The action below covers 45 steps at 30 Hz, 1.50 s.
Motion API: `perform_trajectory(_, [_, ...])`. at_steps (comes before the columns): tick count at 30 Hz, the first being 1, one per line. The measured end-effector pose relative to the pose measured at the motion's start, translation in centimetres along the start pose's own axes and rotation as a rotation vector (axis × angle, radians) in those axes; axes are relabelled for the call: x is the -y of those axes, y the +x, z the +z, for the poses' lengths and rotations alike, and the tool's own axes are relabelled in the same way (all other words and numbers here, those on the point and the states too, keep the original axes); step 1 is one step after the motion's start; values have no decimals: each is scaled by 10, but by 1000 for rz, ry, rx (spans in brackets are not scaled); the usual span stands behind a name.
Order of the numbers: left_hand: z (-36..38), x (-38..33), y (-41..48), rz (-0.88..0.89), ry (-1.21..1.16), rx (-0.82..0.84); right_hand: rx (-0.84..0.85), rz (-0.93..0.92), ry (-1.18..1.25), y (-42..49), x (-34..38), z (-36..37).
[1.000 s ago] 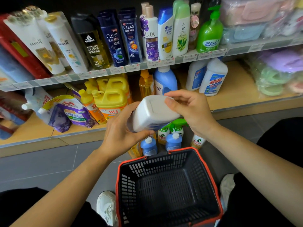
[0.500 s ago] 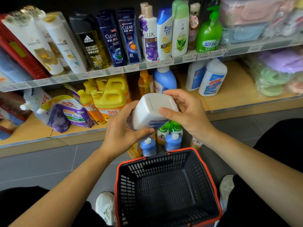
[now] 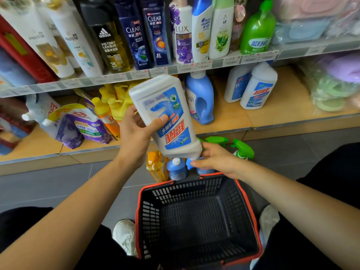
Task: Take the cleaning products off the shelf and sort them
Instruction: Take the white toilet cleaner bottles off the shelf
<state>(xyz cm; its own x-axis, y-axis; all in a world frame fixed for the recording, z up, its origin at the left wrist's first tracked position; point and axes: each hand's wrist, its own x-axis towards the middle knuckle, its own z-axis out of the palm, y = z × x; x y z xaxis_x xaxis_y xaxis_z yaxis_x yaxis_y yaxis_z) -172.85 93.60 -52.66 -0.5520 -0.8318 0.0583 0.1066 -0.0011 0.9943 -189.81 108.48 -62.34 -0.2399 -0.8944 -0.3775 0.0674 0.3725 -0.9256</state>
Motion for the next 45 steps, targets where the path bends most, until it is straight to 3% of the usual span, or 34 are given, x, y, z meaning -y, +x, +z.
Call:
perform_trajectory(5, [3,14,12,-101,-152,-126,-96,-78,462,7,-4,-4])
perform_trajectory(9, [2,42,19,-299,-252,-174,-289,-191,263,9,12,-30])
perform_trajectory(14, [9,87,16,-623,-173,1,-437,-329,-64,4,43,-73])
perform_trajectory(16, [17,103,15,-669,-69,93,-501,-390,-143,2,57,-87])
perform_trajectory(23, [41,132,37,-429,304,294,-721,-519,-412,-1,94,-124])
perform_trajectory(31, [51,166,57,136,1099,739,-749,-537,-741,1,98,-168])
perform_trajectory(36, [54,189,69,103,1392,929,-652,-458,-830,7,81,-186])
perform_trajectory(45, [53,197,77,153,1346,886,-452,-224,-882,36,46,-198])
